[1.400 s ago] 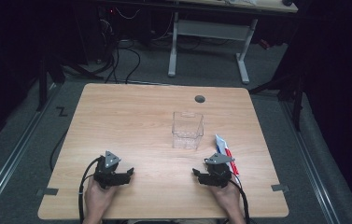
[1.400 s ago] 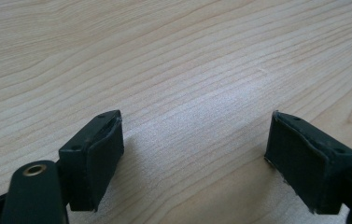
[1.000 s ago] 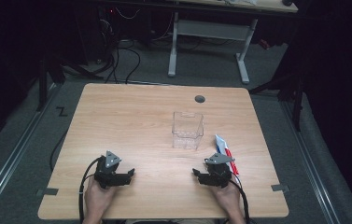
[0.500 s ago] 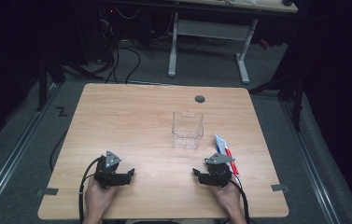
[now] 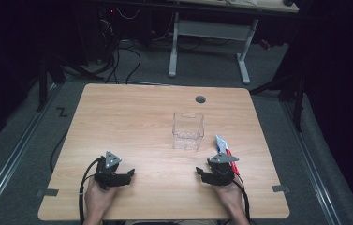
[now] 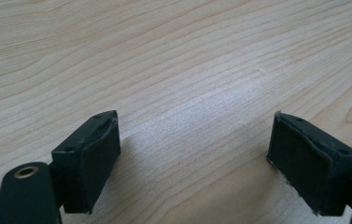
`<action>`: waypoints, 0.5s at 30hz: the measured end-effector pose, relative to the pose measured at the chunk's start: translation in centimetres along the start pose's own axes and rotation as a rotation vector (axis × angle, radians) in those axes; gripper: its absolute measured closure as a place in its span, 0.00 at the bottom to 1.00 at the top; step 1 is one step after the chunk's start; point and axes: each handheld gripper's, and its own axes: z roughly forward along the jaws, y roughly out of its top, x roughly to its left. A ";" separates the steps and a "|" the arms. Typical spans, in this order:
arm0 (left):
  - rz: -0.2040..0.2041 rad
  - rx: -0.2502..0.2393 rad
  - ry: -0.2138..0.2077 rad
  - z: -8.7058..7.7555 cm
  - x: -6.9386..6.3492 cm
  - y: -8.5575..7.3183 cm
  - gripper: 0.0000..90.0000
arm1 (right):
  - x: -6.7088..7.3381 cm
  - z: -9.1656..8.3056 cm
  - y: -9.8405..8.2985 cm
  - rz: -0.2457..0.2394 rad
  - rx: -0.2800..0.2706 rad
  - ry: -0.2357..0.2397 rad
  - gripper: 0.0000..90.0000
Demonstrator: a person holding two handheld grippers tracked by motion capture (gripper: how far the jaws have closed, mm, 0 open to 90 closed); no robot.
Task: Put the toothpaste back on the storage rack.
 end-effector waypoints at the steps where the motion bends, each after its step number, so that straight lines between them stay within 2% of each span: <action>1: 0.000 0.001 -0.001 0.0 0.0 0.0 0.19 | -0.1 0.0 0.0 0.009 0.000 0.000 0.43; 8: 0.000 0.000 0.002 0.0 0.0 0.0 0.19 | -0.2 -0.6 0.0 0.008 -0.019 -0.004 0.44; 15: 0.000 0.000 0.002 0.0 0.0 0.0 0.19 | -0.4 -1.4 -0.1 0.027 -0.040 -0.008 0.47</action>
